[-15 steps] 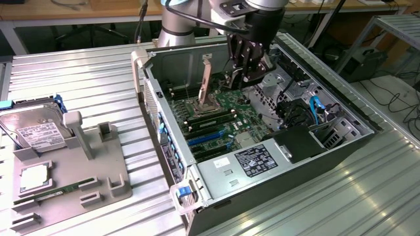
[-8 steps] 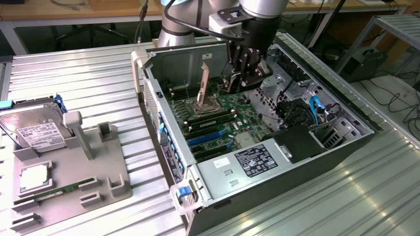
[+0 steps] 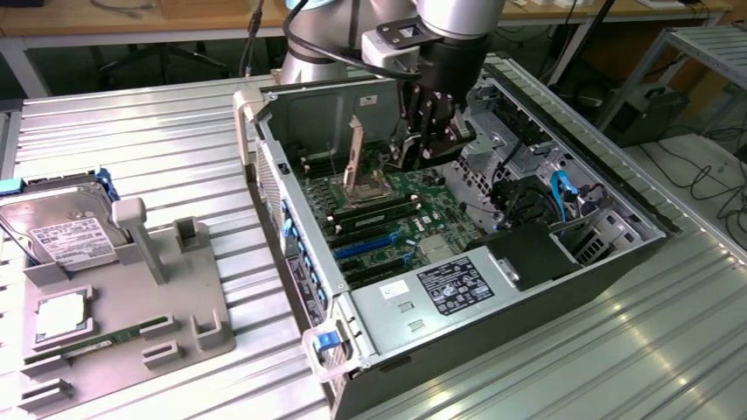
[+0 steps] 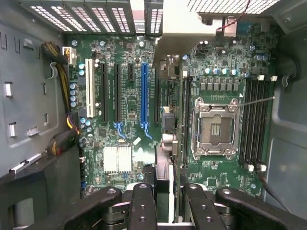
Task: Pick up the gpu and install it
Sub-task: 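Insert the gpu into the slot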
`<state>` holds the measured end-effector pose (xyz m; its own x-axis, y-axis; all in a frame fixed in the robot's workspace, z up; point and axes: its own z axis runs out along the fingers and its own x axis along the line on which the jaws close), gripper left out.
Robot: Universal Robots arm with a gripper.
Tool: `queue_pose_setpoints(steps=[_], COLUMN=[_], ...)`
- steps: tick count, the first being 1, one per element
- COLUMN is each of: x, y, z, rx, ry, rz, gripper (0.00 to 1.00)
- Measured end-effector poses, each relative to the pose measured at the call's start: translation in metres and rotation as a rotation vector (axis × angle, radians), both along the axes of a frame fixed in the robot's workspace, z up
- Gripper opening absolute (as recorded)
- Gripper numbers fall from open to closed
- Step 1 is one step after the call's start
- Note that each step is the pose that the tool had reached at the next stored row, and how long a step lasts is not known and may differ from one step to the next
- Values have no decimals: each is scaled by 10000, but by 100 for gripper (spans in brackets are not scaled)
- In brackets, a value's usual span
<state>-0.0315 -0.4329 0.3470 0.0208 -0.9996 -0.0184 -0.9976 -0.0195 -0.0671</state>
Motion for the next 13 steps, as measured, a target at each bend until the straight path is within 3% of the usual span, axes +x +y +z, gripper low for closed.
queue_pose_setpoints(steps=[13], x=[-25], y=[-1], z=[-114], rx=[0], ry=[1], rz=[4], gripper=[28])
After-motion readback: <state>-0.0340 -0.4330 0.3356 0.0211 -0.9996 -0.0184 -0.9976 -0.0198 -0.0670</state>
